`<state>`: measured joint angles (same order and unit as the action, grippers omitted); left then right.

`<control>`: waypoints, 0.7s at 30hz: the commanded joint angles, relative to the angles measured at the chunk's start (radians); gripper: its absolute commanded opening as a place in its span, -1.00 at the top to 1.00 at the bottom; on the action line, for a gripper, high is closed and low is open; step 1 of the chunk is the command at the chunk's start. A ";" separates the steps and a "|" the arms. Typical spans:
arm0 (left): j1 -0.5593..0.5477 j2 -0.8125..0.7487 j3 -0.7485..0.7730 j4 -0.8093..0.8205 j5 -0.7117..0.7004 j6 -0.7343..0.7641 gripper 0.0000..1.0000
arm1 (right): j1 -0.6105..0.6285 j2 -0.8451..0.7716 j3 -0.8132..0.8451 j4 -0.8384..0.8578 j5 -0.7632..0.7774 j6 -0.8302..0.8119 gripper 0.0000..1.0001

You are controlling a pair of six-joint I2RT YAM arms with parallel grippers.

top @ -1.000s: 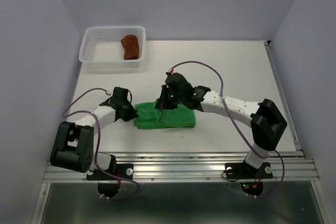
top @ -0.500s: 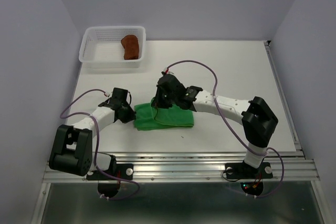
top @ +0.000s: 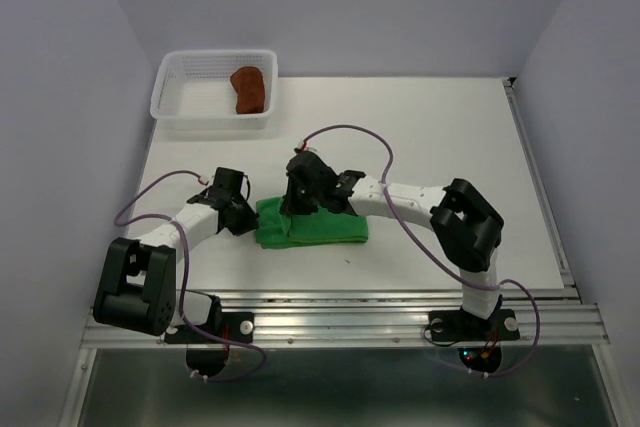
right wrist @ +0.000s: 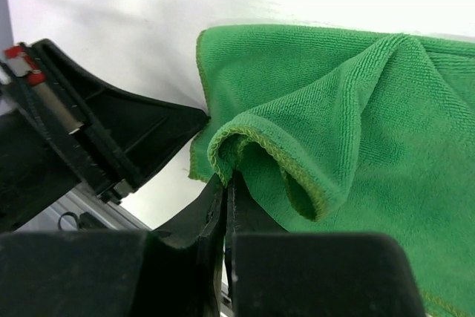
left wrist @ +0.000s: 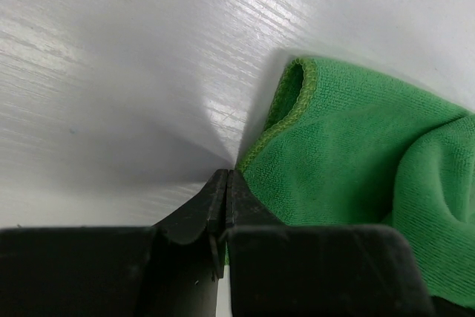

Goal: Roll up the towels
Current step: Fold the towel

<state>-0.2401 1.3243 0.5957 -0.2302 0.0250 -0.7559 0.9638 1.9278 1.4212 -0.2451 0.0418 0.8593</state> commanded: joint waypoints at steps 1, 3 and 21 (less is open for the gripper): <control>0.004 -0.030 0.003 -0.018 -0.014 0.009 0.76 | 0.021 0.034 0.038 0.090 -0.026 -0.008 0.95; 0.002 -0.030 -0.002 -0.018 -0.014 0.009 0.76 | 0.021 0.053 0.033 0.125 -0.033 -0.008 0.92; 0.032 -0.327 0.072 -0.297 -0.152 -0.051 -0.19 | 0.050 0.163 0.189 0.115 -0.160 -0.157 -0.13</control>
<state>-0.2180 1.0756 0.6224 -0.4339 -0.0887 -0.7822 1.0035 2.0815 1.5448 -0.1669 -0.0910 0.7639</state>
